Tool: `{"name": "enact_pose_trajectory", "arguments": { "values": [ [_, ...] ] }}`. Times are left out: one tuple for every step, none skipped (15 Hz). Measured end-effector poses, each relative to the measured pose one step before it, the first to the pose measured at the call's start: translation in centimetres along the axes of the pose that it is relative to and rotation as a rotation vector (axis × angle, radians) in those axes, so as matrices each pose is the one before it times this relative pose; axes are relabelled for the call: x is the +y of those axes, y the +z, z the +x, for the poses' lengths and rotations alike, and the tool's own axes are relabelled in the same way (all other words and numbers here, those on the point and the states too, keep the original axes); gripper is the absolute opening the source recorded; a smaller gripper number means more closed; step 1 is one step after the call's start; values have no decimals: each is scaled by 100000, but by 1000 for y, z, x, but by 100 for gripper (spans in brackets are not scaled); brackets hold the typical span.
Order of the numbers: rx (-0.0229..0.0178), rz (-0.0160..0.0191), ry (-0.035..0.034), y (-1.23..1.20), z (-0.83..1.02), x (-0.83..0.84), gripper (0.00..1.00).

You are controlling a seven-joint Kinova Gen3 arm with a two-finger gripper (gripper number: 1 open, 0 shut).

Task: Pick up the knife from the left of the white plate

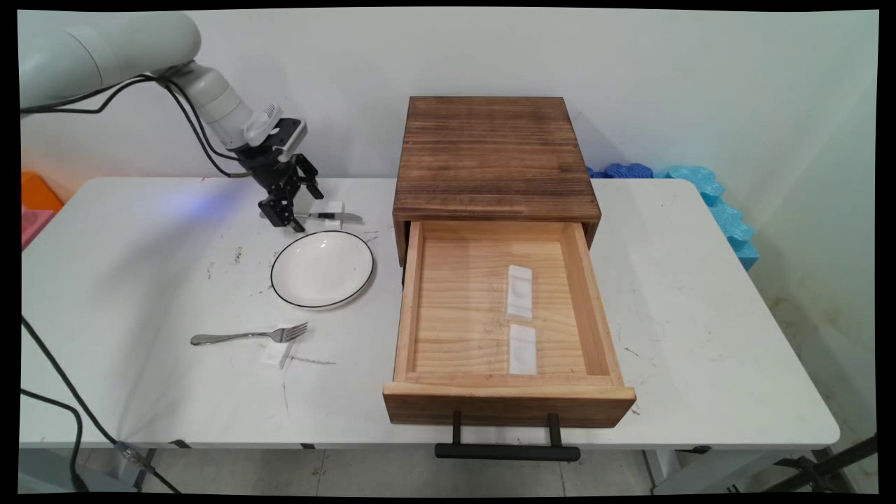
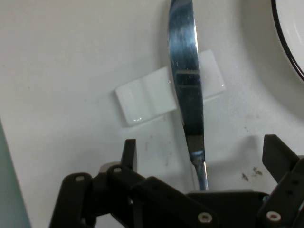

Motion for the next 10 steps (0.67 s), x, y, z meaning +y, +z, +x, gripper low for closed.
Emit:
{"name": "enact_pose_trajectory", "arguments": {
  "values": [
    [-215, -99, 109, 5, 24, -6, 100],
    [-325, -131, 81, 30, 19, -4, 100],
    [-224, -101, 30, 38, 6, 3, 100],
    [-271, -71, 59, 41, 19, -3, 100],
    [-225, -54, 106, 41, 40, -27, 0],
    [-244, -50, 105, 34, 17, -13, 0],
    [-143, -49, 67, 20, -4, 15, 0],
    [-196, -111, 167, 36, 27, 13, 0],
    [-171, -31, 61, -3, -3, 36, 0],
    [-231, -79, 109, 13, 17, 27, 0]
  ]
}}
